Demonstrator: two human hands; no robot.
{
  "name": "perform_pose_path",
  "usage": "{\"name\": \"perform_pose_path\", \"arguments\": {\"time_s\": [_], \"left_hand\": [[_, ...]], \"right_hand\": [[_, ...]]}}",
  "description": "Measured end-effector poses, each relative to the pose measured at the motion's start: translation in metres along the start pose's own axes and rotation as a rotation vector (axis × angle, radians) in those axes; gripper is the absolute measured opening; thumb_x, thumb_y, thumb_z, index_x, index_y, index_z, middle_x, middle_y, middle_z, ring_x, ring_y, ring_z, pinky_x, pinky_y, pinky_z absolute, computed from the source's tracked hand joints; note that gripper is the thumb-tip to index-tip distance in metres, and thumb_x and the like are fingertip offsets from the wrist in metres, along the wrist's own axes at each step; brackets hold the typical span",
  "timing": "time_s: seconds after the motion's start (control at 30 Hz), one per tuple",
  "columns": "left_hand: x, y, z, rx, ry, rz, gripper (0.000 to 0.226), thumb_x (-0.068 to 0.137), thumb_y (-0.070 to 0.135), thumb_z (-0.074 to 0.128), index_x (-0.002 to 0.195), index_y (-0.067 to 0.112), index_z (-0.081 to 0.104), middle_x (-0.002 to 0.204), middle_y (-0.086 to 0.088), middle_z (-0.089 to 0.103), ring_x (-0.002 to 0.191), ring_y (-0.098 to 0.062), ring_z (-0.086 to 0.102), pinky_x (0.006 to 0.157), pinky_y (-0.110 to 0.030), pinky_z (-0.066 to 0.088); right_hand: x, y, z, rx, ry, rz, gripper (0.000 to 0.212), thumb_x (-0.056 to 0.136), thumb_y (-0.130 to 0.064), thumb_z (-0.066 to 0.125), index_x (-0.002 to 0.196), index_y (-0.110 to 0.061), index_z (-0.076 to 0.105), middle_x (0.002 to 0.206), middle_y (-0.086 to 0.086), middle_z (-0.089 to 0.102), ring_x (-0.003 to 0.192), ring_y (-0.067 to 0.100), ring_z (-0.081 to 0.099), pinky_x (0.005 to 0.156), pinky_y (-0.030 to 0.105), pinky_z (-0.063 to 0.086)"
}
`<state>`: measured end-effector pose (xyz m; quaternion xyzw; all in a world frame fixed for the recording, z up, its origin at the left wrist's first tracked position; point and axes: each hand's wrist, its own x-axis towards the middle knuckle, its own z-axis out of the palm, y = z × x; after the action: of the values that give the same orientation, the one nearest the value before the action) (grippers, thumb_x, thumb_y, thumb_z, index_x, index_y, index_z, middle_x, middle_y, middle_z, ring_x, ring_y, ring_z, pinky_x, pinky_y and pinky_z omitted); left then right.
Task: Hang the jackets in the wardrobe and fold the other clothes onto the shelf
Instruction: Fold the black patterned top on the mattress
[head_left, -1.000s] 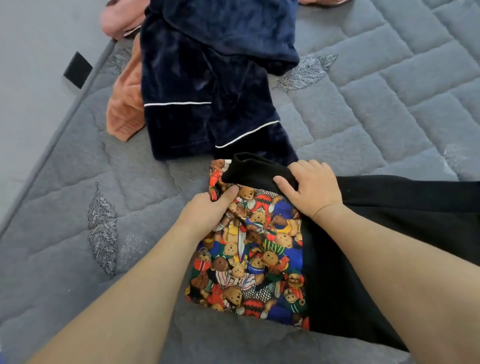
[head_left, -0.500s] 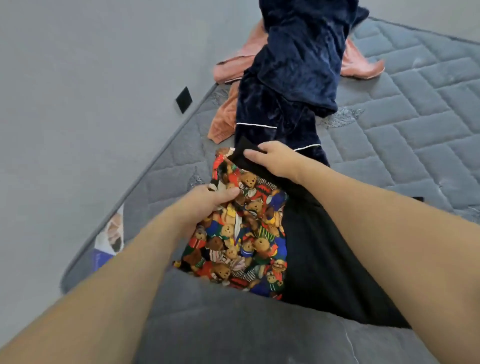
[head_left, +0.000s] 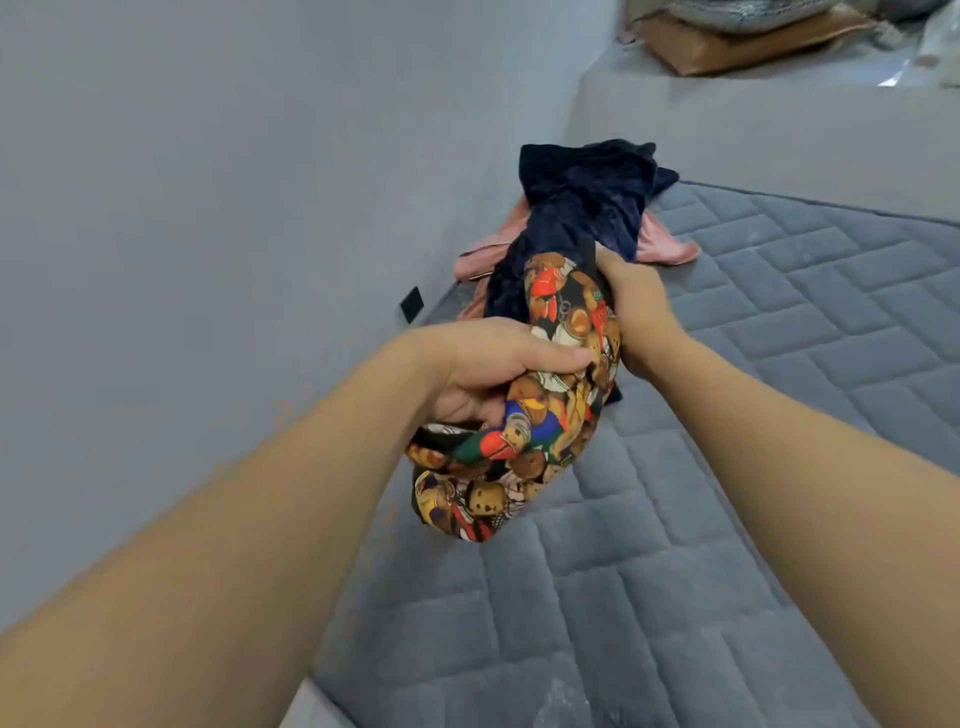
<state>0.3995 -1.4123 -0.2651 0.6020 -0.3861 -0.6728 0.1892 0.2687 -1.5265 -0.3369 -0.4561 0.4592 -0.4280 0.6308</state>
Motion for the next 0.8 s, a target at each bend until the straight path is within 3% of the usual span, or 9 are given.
{"name": "perform_pose_path", "arguments": {"time_s": [0.1,0.27,0.4,0.47,0.53,0.6,0.67,0.73,0.8], "left_hand": [[0.04,-0.029,0.093,0.0,-0.154,-0.085,0.018,0.098,0.022,0.058,0.114,0.013,0.06,0.094,-0.01,0.076,0.078,-0.022,0.074,0.059,-0.034,0.061],[0.122,-0.113,0.275,0.009,-0.346,-0.215,0.039,0.096,0.028,0.062,0.133,0.022,0.049,0.12,-0.01,0.069,0.106,-0.029,0.068,0.091,-0.048,0.055],[0.159,-0.181,0.417,-0.06,-0.484,-0.307,0.031,0.092,0.028,0.067,0.121,0.03,0.055,0.116,-0.008,0.07,0.106,-0.029,0.068,0.09,-0.046,0.056],[0.166,-0.202,0.471,-0.071,-0.522,-0.328,0.019,0.092,0.026,0.067,0.107,0.033,0.059,0.111,-0.005,0.072,0.101,-0.025,0.07,0.083,-0.039,0.058],[0.173,-0.213,0.502,-0.044,-0.526,-0.351,0.015,0.091,0.022,0.068,0.103,0.029,0.063,0.108,-0.005,0.073,0.099,-0.024,0.071,0.081,-0.036,0.059],[0.181,-0.215,0.511,0.017,-0.509,-0.367,0.019,0.088,0.02,0.07,0.108,0.021,0.066,0.107,-0.007,0.074,0.096,-0.025,0.072,0.08,-0.036,0.06],[0.192,-0.208,0.499,0.139,-0.452,-0.351,0.03,0.087,0.023,0.071,0.116,0.019,0.065,0.107,-0.006,0.074,0.097,-0.026,0.072,0.086,-0.04,0.059],[0.204,-0.198,0.471,0.302,-0.35,-0.275,0.036,0.085,0.027,0.073,0.118,0.021,0.062,0.109,-0.004,0.073,0.099,-0.024,0.07,0.091,-0.043,0.057],[0.215,-0.186,0.435,0.422,-0.225,-0.16,0.029,0.085,0.03,0.073,0.111,0.021,0.063,0.105,-0.003,0.072,0.096,-0.021,0.069,0.089,-0.042,0.057]], "right_hand": [[-0.047,0.039,-0.101,-0.019,0.115,0.11,0.034,0.092,-0.038,0.06,0.075,-0.01,0.07,0.07,0.003,0.072,0.065,0.015,0.067,0.06,0.025,0.049],[-0.146,0.139,-0.291,-0.057,0.382,0.287,0.04,0.096,-0.034,0.053,0.064,-0.01,0.058,0.048,-0.003,0.06,0.044,0.006,0.057,0.04,0.014,0.039],[-0.234,0.202,-0.42,-0.076,0.652,0.452,0.04,0.094,-0.038,0.052,0.065,-0.012,0.056,0.045,-0.003,0.056,0.034,0.005,0.052,0.031,0.012,0.031],[-0.269,0.222,-0.469,-0.124,0.756,0.526,0.041,0.093,-0.044,0.053,0.068,-0.012,0.058,0.047,-0.004,0.056,0.038,0.007,0.054,0.036,0.017,0.036],[-0.29,0.239,-0.504,-0.182,0.822,0.561,0.044,0.093,-0.048,0.051,0.079,-0.009,0.064,0.062,0.0,0.059,0.056,0.014,0.058,0.052,0.027,0.042],[-0.298,0.253,-0.519,-0.24,0.857,0.575,0.054,0.092,-0.057,0.046,0.089,-0.007,0.066,0.082,0.006,0.062,0.078,0.024,0.059,0.072,0.037,0.046],[-0.294,0.258,-0.516,-0.322,0.856,0.579,0.061,0.09,-0.066,0.038,0.084,-0.009,0.061,0.095,0.01,0.062,0.09,0.029,0.057,0.085,0.042,0.045],[-0.279,0.257,-0.502,-0.456,0.752,0.568,0.069,0.089,-0.072,0.029,0.083,-0.01,0.061,0.096,0.012,0.063,0.091,0.031,0.057,0.087,0.043,0.044],[-0.256,0.247,-0.481,-0.538,0.588,0.498,0.075,0.086,-0.076,0.028,0.076,-0.011,0.064,0.084,0.008,0.066,0.08,0.026,0.06,0.074,0.039,0.043]]}}
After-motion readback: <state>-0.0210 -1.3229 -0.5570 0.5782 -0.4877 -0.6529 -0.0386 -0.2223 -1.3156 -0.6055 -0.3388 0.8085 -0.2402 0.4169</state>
